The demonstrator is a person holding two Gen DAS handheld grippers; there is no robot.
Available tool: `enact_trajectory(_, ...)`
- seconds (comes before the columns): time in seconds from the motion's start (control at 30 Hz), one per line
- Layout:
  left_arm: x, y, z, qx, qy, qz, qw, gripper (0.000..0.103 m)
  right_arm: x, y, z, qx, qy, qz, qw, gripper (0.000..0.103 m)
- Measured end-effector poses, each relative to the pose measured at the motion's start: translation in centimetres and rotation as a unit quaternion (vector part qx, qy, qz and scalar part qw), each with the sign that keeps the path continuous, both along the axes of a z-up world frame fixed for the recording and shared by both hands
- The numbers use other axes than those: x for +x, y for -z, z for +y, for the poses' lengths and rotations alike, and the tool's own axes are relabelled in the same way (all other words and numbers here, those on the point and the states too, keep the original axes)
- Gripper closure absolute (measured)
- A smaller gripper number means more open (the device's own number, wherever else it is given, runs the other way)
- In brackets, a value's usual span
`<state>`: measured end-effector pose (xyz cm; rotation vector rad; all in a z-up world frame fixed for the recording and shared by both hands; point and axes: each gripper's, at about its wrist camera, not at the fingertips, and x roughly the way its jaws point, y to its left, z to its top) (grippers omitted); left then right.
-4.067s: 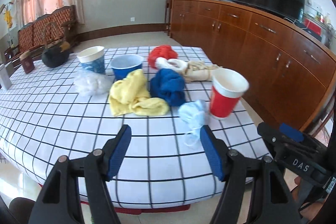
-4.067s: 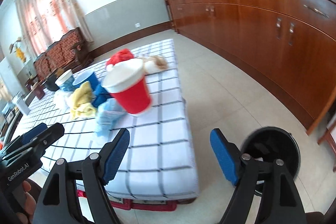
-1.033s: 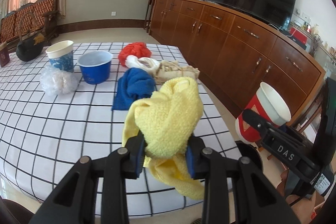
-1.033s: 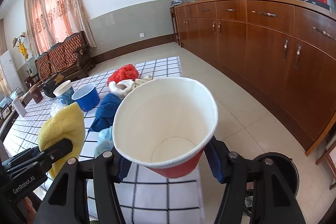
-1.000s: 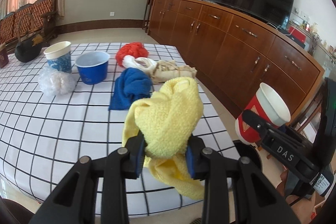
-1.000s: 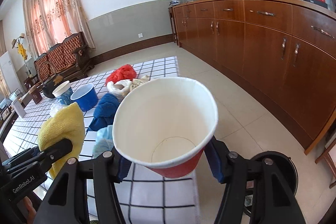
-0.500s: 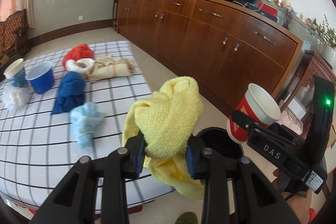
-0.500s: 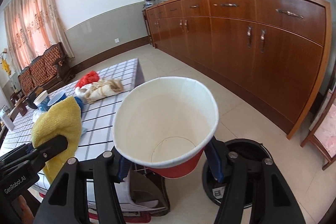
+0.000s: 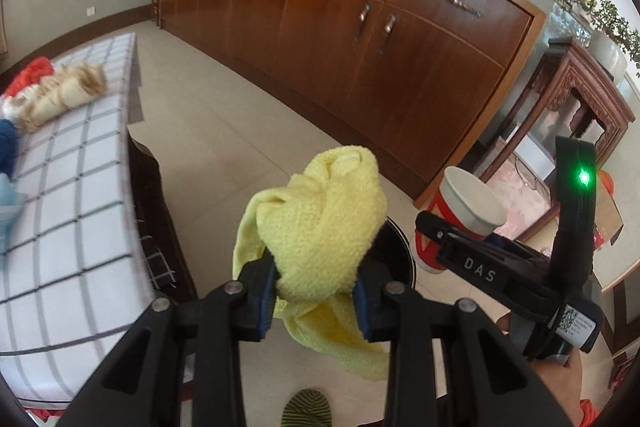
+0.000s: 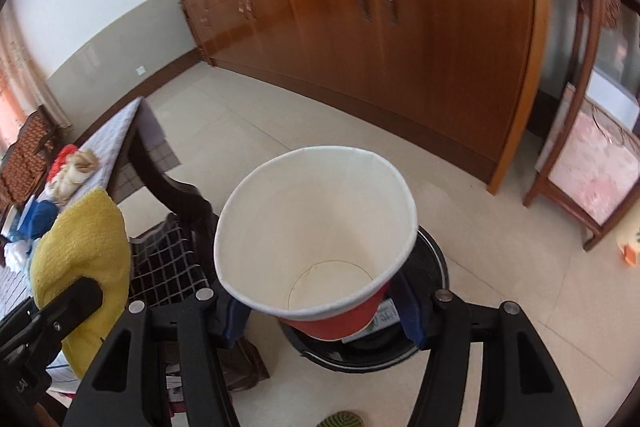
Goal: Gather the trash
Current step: 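Carry the yellow towel and red cup over the bin with both tools, then open both tools to drop the towel and cup into the bin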
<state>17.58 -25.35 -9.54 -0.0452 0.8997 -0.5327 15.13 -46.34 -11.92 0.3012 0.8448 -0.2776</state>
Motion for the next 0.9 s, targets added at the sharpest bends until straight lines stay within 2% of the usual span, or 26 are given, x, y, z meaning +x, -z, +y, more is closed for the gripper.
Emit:
enact_trajectory(0.33,2.8,6.9,-5.3,0.022,0.001,0.086,0.9961,0.07,1.6,6.5,-4.8,0.055,0.031,0.09,0.994,0.04)
enact_trajectory(0.63,5.5,11.4,-7.8,0.042,-0.003,0.154,0.9872,0.065,4.3,9.6,-7.0,0.086,0.049,0.137,0.986,0.04)
enact_trajectory(0.7,5.9,11.9,-7.9,0.031,-0.006,0.164,0.9859,0.059,5.0,10.4,-7.3,0.101,0.051,0.142,0.983,0.04)
enact_trajectory(0.83,6.5,12.0,-7.7,0.004,-0.013,0.181,0.9834,0.035,5.7,10.8,-7.4,0.096,0.057,0.148,0.983,0.038)
enact_trajectory(0.9,6.8,12.1,-7.7,0.0,-0.015,0.179,0.9837,0.033,5.8,11.0,-7.6,0.092,0.064,0.15,0.982,0.027)
